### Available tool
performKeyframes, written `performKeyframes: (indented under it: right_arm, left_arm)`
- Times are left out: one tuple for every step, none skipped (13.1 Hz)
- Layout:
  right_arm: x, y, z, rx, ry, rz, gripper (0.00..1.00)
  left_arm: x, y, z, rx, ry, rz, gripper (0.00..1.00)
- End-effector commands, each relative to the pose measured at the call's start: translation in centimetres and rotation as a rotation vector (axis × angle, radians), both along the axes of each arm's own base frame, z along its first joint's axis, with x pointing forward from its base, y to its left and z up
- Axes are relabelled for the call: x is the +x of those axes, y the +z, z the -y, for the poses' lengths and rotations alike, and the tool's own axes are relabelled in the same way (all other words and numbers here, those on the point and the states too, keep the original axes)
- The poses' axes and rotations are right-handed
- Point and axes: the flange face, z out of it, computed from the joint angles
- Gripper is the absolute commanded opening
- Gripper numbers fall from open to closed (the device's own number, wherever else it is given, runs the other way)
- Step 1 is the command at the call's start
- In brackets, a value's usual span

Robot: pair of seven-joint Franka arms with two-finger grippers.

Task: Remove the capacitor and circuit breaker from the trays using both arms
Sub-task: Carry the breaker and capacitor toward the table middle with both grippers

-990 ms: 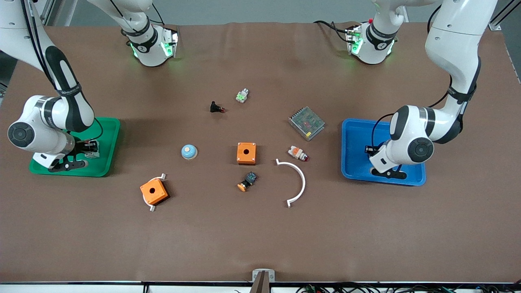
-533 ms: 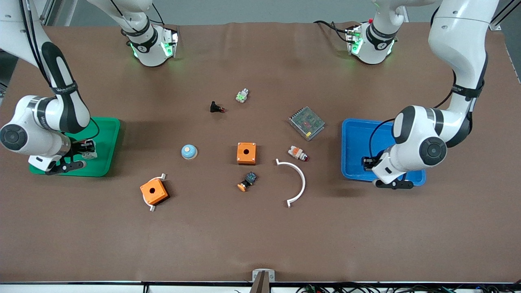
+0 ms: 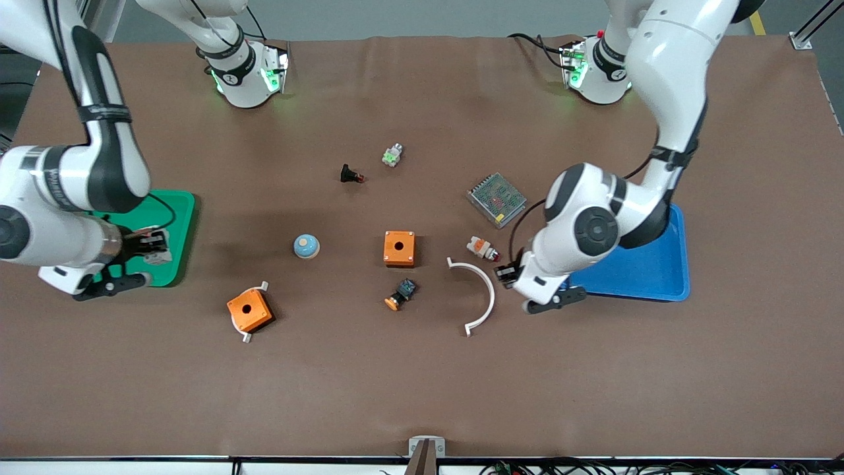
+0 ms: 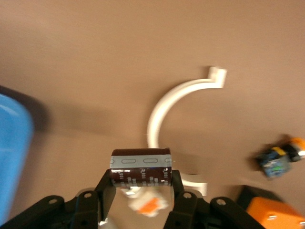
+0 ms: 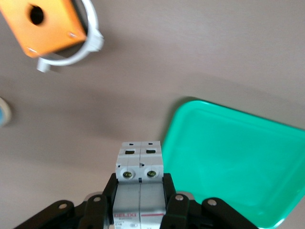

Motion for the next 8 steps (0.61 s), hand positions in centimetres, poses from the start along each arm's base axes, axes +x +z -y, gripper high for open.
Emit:
performKeyframes:
  right_arm:
    - [-0.3,0.7,-8.4,-0.062,-0.122,0.022,0.01]
    - [-0.7,0.5,-11.0,-0.077,-0.149,0.032,0.01]
    - [-1.0,0.3,-13.4,-0.075,-0.176,0.04,0.01]
    - [-1.4,0.3,-15.1,-0.044,-0.225,0.033,0.01]
    - [-1.5,0.6,-16.7,0.001,-0.255,0.026,0.01]
    - [-1.2,0.2,-17.9,0.039,-0.268,0.032,0.01]
    - [-0.9,-0.6,-18.5,0.056,-0.272,0.042,0.01]
    - [-0.8,-1.7,-19.5,0.066,-0.289,0.048,0.01]
  left_arm:
    - [0.6,-1.3,4.6,-0.069,0.101,0.047,0.14]
    - [0.4,-2.4,5.7,-0.084,0.126,0.063,0.14]
    - [-0.5,-3.6,7.3,-0.094,0.126,0.071,0.16]
    - [-1.0,-4.7,8.1,-0.093,0.129,0.069,0.18]
    - [-1.0,-5.7,8.3,-0.096,0.131,0.072,0.2]
    - [-0.9,-6.4,8.3,-0.106,0.138,0.088,0.24]
    - [-0.8,-6.9,8.4,-0.113,0.143,0.097,0.29]
    - [-0.7,-7.2,8.3,-0.116,0.148,0.102,0.32]
